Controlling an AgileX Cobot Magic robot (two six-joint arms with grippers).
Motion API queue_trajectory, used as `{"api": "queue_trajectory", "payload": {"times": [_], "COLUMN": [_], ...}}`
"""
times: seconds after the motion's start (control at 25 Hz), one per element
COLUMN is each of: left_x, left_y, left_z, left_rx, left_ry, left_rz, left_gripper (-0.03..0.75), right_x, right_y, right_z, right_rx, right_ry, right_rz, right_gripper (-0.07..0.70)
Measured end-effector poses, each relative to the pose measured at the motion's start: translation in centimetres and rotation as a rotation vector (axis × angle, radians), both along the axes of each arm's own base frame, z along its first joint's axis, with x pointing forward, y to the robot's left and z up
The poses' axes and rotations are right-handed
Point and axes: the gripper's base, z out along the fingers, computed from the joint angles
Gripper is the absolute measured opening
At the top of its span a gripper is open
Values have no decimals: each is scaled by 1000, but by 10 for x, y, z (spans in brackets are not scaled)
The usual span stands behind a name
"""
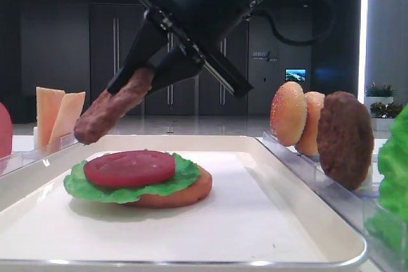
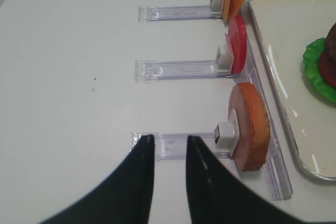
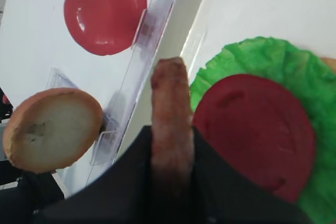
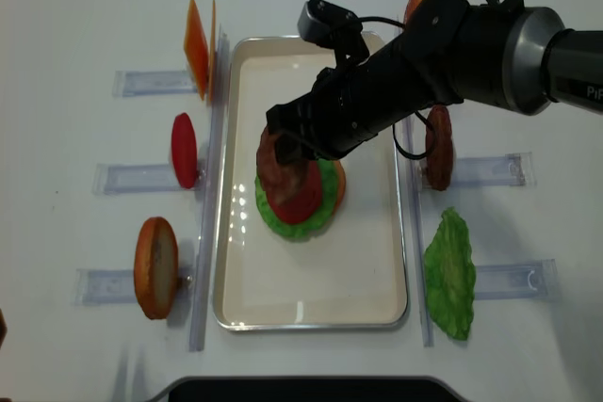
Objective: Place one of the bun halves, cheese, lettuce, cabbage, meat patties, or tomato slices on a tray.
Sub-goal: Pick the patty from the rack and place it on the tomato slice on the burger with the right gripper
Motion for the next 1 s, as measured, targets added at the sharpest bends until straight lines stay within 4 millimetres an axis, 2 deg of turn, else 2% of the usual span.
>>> {"api": "queue_trajectory", "payload": {"times": [0.4, 0.68, 1.0], "left_x": [0, 0, 0], "left_y": [0, 0, 0], "left_z": [0, 0, 0], "left_rx": [0, 0, 0], "left_ry": [0, 0, 0], "left_rz": [0, 0, 0], "left_gripper": [160, 160, 160], "right_x": [-3, 0, 2], "right_y": [7, 8, 5], "right_z": [-1, -17, -18], "right_rx": [-10, -36, -40], "right_ry": [-42, -19, -26], "right_rz": [-2, 0, 2], "right_gripper": [109, 109, 109]}}
